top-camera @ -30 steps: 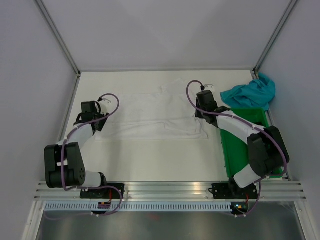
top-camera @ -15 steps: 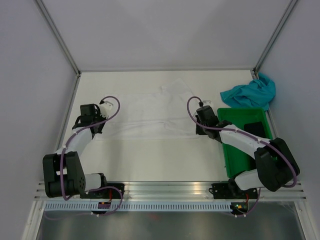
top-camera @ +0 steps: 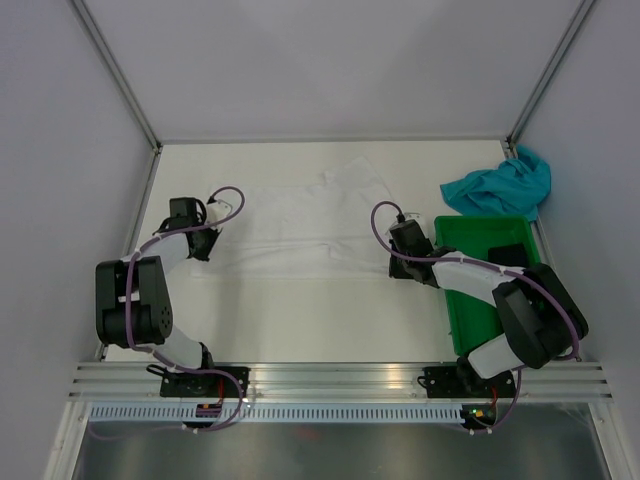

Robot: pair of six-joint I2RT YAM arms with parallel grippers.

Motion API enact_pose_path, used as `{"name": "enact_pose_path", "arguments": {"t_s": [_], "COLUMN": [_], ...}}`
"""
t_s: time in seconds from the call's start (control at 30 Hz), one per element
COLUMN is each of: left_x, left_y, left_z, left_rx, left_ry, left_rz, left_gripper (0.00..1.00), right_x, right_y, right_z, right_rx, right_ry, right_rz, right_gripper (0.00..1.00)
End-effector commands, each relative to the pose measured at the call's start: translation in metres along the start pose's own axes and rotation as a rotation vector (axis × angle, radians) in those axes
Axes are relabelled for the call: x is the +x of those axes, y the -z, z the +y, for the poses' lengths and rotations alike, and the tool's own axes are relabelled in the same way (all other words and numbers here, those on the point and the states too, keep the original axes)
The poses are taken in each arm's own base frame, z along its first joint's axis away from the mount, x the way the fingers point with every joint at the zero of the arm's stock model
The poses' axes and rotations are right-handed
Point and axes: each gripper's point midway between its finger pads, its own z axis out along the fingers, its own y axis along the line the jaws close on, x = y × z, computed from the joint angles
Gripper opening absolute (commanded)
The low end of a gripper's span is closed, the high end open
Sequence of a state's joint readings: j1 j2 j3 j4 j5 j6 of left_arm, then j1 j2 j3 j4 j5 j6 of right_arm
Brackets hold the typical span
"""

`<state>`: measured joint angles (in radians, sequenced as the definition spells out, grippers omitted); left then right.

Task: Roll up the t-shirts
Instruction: Fold the tshirt

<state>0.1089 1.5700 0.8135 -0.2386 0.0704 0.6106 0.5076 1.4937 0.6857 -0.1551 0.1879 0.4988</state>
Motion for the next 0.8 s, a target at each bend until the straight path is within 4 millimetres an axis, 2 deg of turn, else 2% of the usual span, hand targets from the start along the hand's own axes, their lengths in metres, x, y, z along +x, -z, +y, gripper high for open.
{"name": "enact_pose_path", "arguments": {"t_s": [0.0,0.13,0.33,0.57,0.77], "left_x": [-0.024,-0.027,-0.032,-0.054,-0.063], "left_y": [0.000,-0.008,-0.026,-0.025,-0.030], "left_z": [0.009,0.011,0.025,0.037,0.048], "left_rx": [-0.013,-0.010,-0.043,-0.068,-0.102], "left_ry": [0.025,0.030,0.029,0.067,0.076], "left_rz": [-0.064,-0.059,-0.037,-0.090,-0.105], "left_gripper": [0.25,0.25,0.25,0.27,0.31], "right_x": [0.002,0.002,0.001,0.007,0.006], "right_y": [-0.003,-0.004,-0.004,-0.004,-0.004], "right_z": [0.000,-0.001,-0.001,-0.003,-0.004], "right_rx": [-0.006,-0.001,0.000,0.003,0.006], "right_ry": [-0.017,-0.010,-0.010,-0.005,-0.001], "right_rz": [-0.011,-0.009,-0.010,0.002,-0.002], "right_gripper": [0.00,0.00,0.00,0.00,0.00]}}
